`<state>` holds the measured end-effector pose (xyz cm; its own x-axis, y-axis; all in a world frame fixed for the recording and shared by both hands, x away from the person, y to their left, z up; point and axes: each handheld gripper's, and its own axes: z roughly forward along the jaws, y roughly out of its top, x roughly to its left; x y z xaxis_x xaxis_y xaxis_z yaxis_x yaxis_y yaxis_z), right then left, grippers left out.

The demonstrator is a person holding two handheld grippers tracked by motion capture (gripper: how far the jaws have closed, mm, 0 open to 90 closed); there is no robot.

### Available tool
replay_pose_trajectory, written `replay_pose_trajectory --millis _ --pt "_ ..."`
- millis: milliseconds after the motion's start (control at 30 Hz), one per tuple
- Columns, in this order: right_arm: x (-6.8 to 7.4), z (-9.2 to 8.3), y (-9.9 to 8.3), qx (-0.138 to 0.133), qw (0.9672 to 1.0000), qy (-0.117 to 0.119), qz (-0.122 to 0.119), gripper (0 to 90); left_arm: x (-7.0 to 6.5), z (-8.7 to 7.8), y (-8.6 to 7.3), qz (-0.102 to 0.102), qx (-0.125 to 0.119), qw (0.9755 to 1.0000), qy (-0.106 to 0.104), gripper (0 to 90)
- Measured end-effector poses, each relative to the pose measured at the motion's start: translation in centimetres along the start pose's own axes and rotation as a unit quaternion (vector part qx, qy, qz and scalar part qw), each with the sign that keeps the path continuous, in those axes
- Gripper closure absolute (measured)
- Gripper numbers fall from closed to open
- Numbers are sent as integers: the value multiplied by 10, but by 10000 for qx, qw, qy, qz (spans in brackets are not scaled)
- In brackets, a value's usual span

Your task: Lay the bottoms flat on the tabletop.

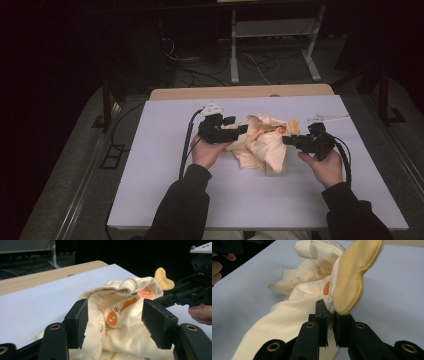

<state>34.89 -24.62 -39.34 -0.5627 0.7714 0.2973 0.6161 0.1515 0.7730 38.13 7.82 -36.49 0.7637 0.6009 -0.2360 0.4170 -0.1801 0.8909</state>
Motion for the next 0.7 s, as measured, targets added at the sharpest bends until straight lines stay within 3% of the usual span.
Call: replay_pose_trajectory --millis 433,700 --pt "-13 -5 -2 -52 9998 -92 178 815 17 -6 -12 -328 -9 9994 115 228" --pt "-18 -6 -3 -79 9997 -59 212 814 23 -3 -22 -312 137 9990 284 150"
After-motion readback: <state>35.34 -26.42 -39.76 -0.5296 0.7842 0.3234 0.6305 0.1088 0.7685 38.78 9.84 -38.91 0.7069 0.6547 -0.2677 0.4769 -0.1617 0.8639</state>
